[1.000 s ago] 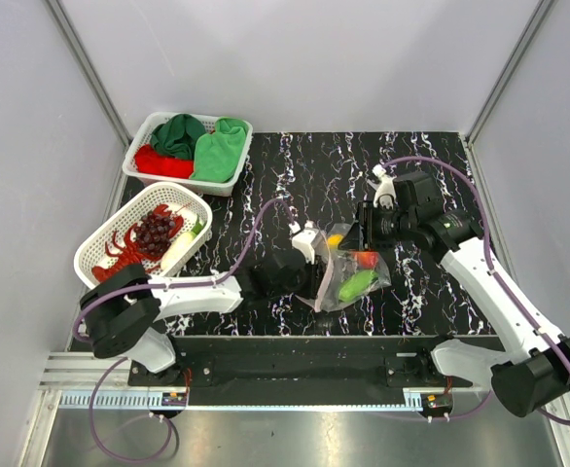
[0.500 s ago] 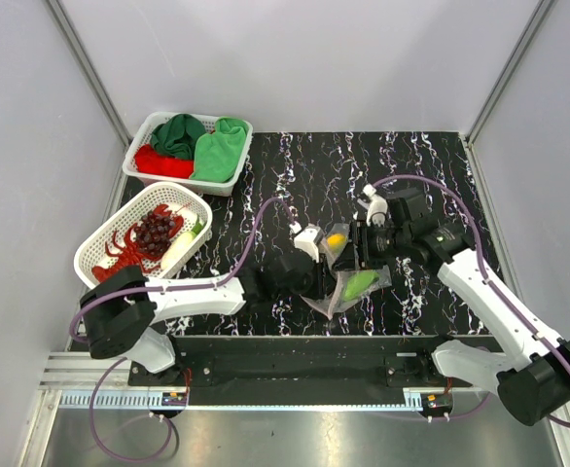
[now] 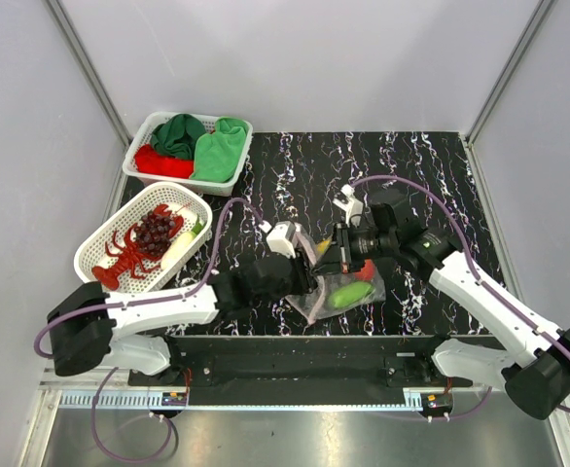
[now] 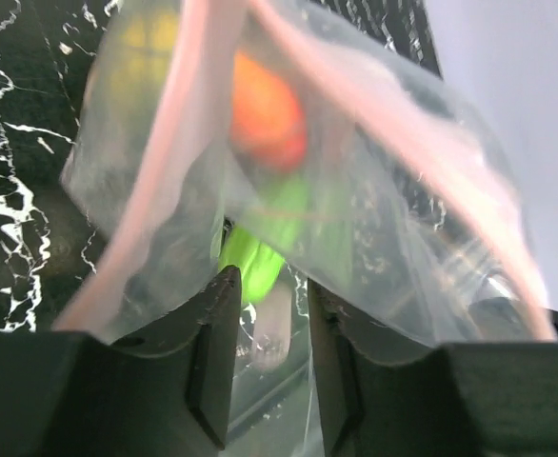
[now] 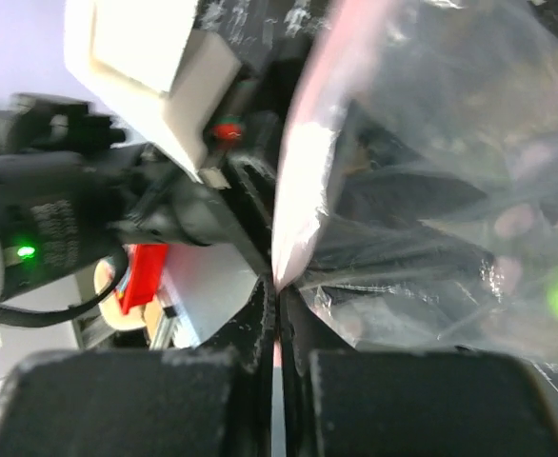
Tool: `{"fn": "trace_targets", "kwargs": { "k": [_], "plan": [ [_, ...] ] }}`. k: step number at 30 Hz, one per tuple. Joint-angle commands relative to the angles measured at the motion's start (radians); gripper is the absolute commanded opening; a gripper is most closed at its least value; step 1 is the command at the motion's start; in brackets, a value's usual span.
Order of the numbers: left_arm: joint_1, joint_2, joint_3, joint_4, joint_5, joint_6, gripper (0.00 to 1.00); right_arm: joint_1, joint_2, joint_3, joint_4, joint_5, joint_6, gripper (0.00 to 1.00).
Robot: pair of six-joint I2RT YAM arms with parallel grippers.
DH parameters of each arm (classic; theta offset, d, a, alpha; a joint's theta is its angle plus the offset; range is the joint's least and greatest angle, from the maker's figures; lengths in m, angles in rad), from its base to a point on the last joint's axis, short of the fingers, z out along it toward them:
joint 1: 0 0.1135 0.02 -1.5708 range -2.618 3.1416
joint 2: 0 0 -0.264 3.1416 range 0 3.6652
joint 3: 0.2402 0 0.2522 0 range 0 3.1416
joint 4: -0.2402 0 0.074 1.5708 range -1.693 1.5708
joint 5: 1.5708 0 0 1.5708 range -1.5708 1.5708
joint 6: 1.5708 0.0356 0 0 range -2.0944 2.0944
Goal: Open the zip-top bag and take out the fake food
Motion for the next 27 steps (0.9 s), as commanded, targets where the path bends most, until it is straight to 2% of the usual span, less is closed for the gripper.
{"fn": "trace_targets", "kwargs": {
  "k": [1, 4, 7, 10, 14, 17, 21, 22, 27],
  "plan": [
    [-0.004, -0.066, -0.016, 0.064, -0.012, 0.021, 0.42, 0.057, 0.025, 0.074, 0.134, -0.051, 0.085, 0.0],
    [-0.006, -0.042, -0.003, 0.037, 0.057, 0.078, 0.44, 0.059, 0.02, 0.068, 0.132, -0.019, 0.076, 0.0],
    [-0.004, 0.015, -0.016, 0.049, 0.112, 0.087, 0.4, 0.058, -0.009, 0.04, 0.06, 0.08, 0.031, 0.0],
    [-0.004, 0.076, -0.024, 0.076, 0.148, 0.076, 0.32, 0.059, -0.032, -0.006, 0.052, 0.089, 0.026, 0.0],
    [-0.006, 0.214, 0.002, 0.119, 0.241, 0.102, 0.31, 0.058, -0.052, -0.03, 0.046, 0.109, 0.036, 0.0],
    [-0.007, 0.294, -0.012, 0.257, 0.318, 0.116, 0.31, 0.059, -0.056, -0.034, 0.046, 0.104, 0.042, 0.0],
    [-0.009, 0.346, -0.067, 0.427, 0.288, 0.062, 0.32, 0.058, -0.076, -0.052, 0.046, 0.114, 0.059, 0.0],
    [-0.01, 0.365, -0.076, 0.45, 0.281, 0.049, 0.4, 0.059, -0.082, -0.058, 0.052, 0.112, 0.063, 0.0],
    [-0.05, 0.425, -0.125, 0.723, 0.222, 0.013, 0.48, 0.059, -0.104, -0.098, 0.066, 0.107, 0.097, 0.0]
  ]
}}
